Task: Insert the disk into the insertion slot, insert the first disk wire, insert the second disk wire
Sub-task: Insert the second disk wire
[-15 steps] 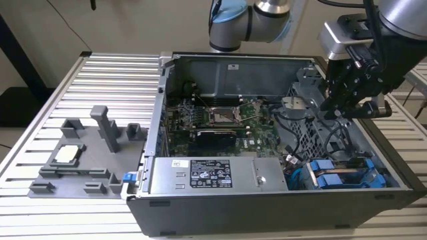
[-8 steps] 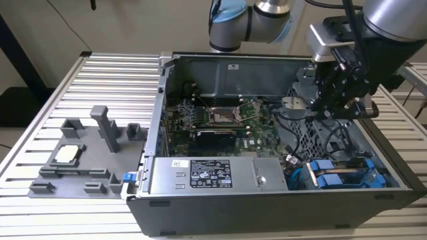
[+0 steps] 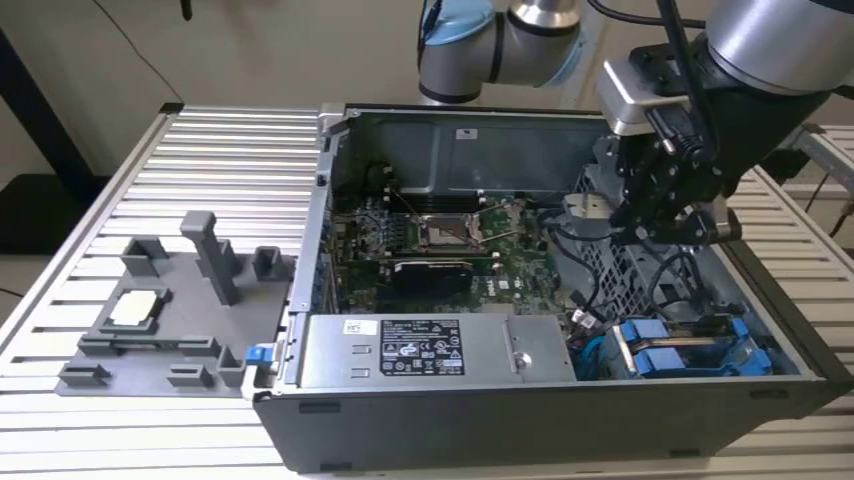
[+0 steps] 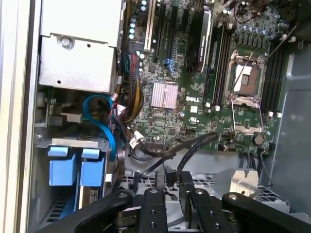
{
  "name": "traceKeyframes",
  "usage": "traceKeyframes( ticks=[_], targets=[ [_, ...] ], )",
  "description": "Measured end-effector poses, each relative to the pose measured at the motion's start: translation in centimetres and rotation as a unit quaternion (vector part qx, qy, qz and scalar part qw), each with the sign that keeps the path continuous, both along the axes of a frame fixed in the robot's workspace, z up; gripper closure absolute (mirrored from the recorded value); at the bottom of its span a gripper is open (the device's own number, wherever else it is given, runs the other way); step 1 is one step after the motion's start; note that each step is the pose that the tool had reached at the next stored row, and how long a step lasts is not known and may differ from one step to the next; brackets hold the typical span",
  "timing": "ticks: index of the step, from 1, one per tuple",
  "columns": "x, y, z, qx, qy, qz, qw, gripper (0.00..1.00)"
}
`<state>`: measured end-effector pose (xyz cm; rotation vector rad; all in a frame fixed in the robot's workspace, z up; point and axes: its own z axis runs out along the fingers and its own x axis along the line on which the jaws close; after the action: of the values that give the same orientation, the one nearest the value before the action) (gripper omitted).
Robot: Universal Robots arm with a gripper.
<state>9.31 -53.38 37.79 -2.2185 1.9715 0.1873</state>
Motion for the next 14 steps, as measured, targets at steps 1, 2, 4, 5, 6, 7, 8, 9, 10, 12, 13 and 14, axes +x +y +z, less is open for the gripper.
traceKeyframes(
  ticks=[1,2,4,5,6,7,8,9,10,12,13,14],
  targets=[
    [-0.05,0.0,-0.06,0.0001,0.0,0.002,1.0,0.73],
    [-0.11,0.0,-0.1,0.0001,0.0,0.004,1.0,0.73],
    [-0.27,0.0,-0.18,0.0002,0.0,0.007,1.0,0.73],
    [-0.34,-0.01,-0.21,0.0002,-0.0001,0.008,1.0,0.73],
    [-0.39,-0.01,-0.24,0.0002,-0.0001,0.008,1.0,0.73],
    [-0.43,-0.01,-0.27,0.0002,0.0,0.008,1.0,0.73],
    [-0.46,0.0,-0.29,0.0001,0.0,0.008,1.0,0.73],
    [-0.49,0.0,-0.32,0.0001,0.0,0.008,1.0,0.73],
    [-0.55,0.0,-0.34,0.0001,0.0,0.008,1.0,0.73],
    [-0.61,-0.01,-0.35,0.0,0.0,0.008,1.0,0.73],
    [-0.62,0.0,-0.35,0.0001,0.0,0.008,1.0,0.73],
    [-0.62,0.0,-0.35,0.0001,0.0,0.008,1.0,0.73]
  ],
)
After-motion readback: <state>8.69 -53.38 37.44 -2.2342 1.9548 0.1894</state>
